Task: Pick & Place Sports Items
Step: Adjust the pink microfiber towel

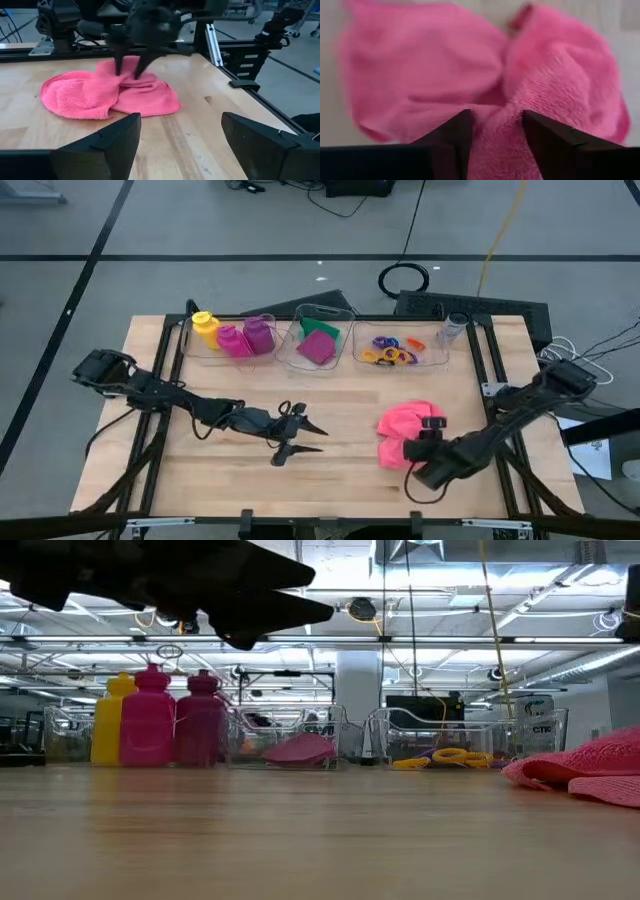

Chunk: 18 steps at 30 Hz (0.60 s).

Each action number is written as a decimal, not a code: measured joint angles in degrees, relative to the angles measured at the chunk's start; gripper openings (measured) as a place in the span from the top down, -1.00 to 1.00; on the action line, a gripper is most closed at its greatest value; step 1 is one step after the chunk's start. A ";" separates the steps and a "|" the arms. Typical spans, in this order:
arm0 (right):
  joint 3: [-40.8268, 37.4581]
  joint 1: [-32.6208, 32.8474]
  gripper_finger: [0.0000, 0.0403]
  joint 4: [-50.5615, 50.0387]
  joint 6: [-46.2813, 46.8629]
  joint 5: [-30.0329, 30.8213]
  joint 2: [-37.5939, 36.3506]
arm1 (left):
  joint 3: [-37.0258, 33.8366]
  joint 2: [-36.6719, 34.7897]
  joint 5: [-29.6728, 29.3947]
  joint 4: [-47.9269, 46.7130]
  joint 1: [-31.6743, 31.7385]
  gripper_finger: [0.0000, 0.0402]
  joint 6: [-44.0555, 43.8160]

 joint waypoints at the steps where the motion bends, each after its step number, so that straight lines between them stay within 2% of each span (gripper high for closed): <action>1: 0.00 -0.33 0.42 -1.17 0.57 -0.18 0.04 | 0.00 0.00 0.00 0.00 0.00 -0.18 0.00; 7: 0.00 -1.65 0.50 -7.34 3.64 0.01 0.04 | 0.00 0.00 0.00 0.00 0.00 -0.18 0.24; 10: 0.00 -1.87 0.58 -8.80 4.62 1.99 0.04 | 0.00 0.00 0.00 0.00 0.00 -0.18 0.24; 18: -0.02 -1.87 0.94 -8.91 4.04 2.97 0.01 | 0.00 0.00 0.02 0.00 0.00 -0.18 0.22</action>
